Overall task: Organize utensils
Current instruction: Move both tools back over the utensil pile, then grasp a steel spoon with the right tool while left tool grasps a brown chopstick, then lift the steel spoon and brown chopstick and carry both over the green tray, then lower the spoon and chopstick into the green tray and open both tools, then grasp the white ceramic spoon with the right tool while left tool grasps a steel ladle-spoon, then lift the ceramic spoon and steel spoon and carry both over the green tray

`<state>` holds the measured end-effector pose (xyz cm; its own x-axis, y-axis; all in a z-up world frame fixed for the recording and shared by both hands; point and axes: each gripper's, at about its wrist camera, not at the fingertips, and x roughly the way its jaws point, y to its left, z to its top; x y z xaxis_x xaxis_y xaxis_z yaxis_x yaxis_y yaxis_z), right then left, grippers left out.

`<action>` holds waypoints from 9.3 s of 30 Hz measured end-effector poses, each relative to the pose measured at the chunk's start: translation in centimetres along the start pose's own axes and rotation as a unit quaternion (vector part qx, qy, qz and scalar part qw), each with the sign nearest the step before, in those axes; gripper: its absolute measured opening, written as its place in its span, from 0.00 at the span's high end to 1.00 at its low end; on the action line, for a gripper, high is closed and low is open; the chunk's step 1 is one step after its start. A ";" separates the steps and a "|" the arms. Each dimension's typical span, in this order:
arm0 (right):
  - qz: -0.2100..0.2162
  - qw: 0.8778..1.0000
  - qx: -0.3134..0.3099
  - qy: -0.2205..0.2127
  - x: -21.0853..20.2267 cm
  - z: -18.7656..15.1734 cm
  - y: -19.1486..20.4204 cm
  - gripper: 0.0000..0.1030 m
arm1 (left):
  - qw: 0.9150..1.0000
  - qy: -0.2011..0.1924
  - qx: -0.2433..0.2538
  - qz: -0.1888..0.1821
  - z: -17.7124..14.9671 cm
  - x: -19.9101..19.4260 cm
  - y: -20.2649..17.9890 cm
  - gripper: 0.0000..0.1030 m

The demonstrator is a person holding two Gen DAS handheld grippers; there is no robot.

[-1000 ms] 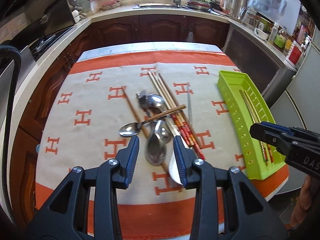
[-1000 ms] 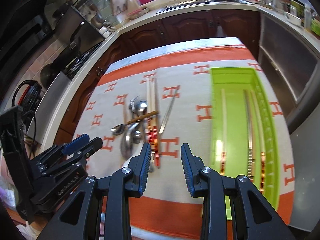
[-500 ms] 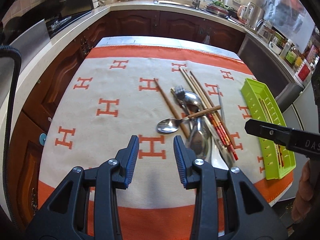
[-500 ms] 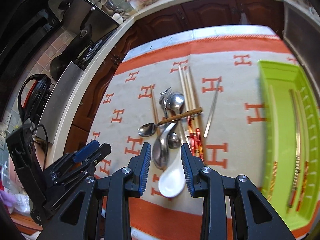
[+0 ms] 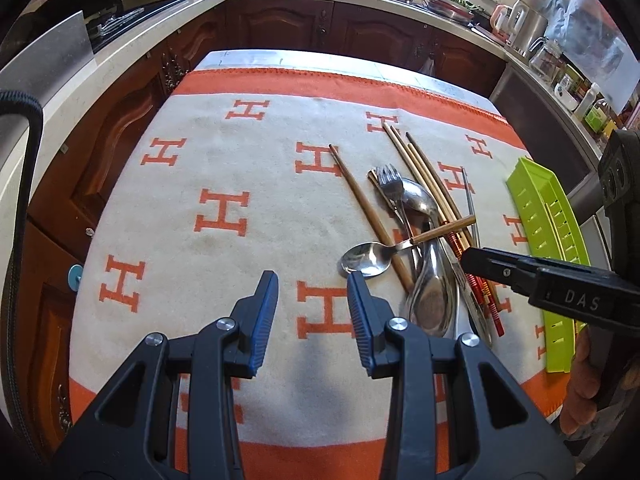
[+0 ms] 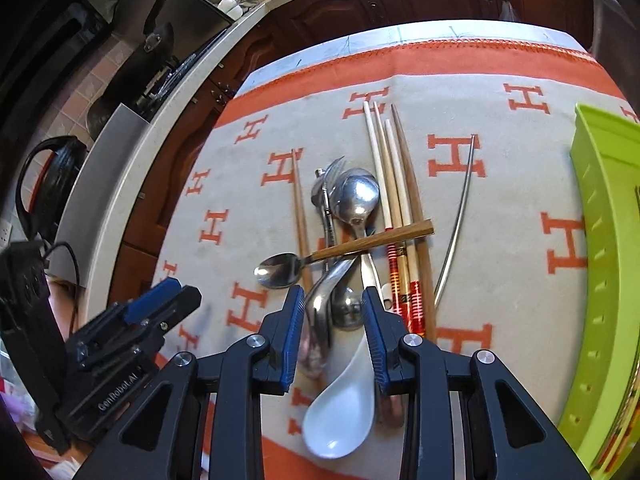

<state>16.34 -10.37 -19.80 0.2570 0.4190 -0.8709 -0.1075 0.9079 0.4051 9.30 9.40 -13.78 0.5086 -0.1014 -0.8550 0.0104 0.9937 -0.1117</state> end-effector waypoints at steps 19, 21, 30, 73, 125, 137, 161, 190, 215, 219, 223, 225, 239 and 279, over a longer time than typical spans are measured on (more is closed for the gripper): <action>0.025 1.000 -0.002 0.017 2.4 1.3 -1.5 0.77 | 0.979 0.061 0.161 -0.111 3.8 6.9 -5.2 0.69; 0.030 0.999 0.002 0.017 2.3 1.3 -1.8 0.77 | 0.973 0.069 0.188 -0.113 3.9 7.5 -5.9 0.69; 0.056 0.998 0.022 0.017 2.1 1.2 -2.9 0.77 | 0.951 0.101 0.270 -0.110 4.4 9.5 -8.0 0.72; 0.038 0.999 0.003 -0.004 6.2 4.5 -2.4 0.87 | 0.969 0.151 0.148 -0.129 4.3 10.1 -4.1 0.95; -0.111 0.991 -0.038 -0.070 -15.2 -2.1 -20.5 0.98 | 0.964 0.105 0.113 -0.215 0.4 4.4 -29.3 0.96; -0.099 0.993 -0.023 -0.054 -11.0 -0.9 -22.3 0.97 | 0.967 0.130 0.111 -0.190 -1.4 7.6 -30.9 0.96; -0.060 0.993 0.028 -0.102 -14.5 -2.9 -17.0 0.57 | 0.975 0.079 0.142 -0.153 -0.7 1.1 -27.4 0.93; 0.051 0.998 -0.005 -0.030 -4.9 -4.6 -1.6 0.61 | 0.983 0.041 0.051 -0.169 1.2 -2.5 -6.2 0.71; 0.040 0.999 0.009 -0.026 3.0 -4.5 -1.7 0.95 | 0.965 0.102 0.068 -0.231 0.6 4.9 -4.1 0.72; 0.046 0.999 0.001 -0.027 2.5 -4.9 -1.6 0.97 | 0.964 0.110 0.058 -0.236 0.8 6.2 -3.8 0.72; 0.050 0.998 -0.012 -0.028 2.1 -4.9 -1.0 0.97 | 0.959 0.122 0.049 -0.253 0.8 7.6 -3.7 0.71; 0.051 0.998 -0.013 -0.027 2.0 -4.9 -1.0 0.98 | 0.956 0.134 0.045 -0.258 0.7 8.6 -3.6 0.71; 0.069 0.997 0.010 -0.018 2.1 -5.3 -2.5 0.98 | 0.938 0.142 0.023 -0.316 1.6 11.8 -3.8 0.70; 0.025 0.999 -0.031 -0.037 -1.3 -5.9 -2.3 0.97 | 0.961 0.097 0.083 -0.246 -0.4 5.0 -7.8 0.97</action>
<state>10.56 -12.96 -21.21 0.3206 0.4635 -0.8260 -0.1804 0.8860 0.4272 11.37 1.17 -17.37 0.2367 -0.5526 -0.7991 0.3549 0.8148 -0.4583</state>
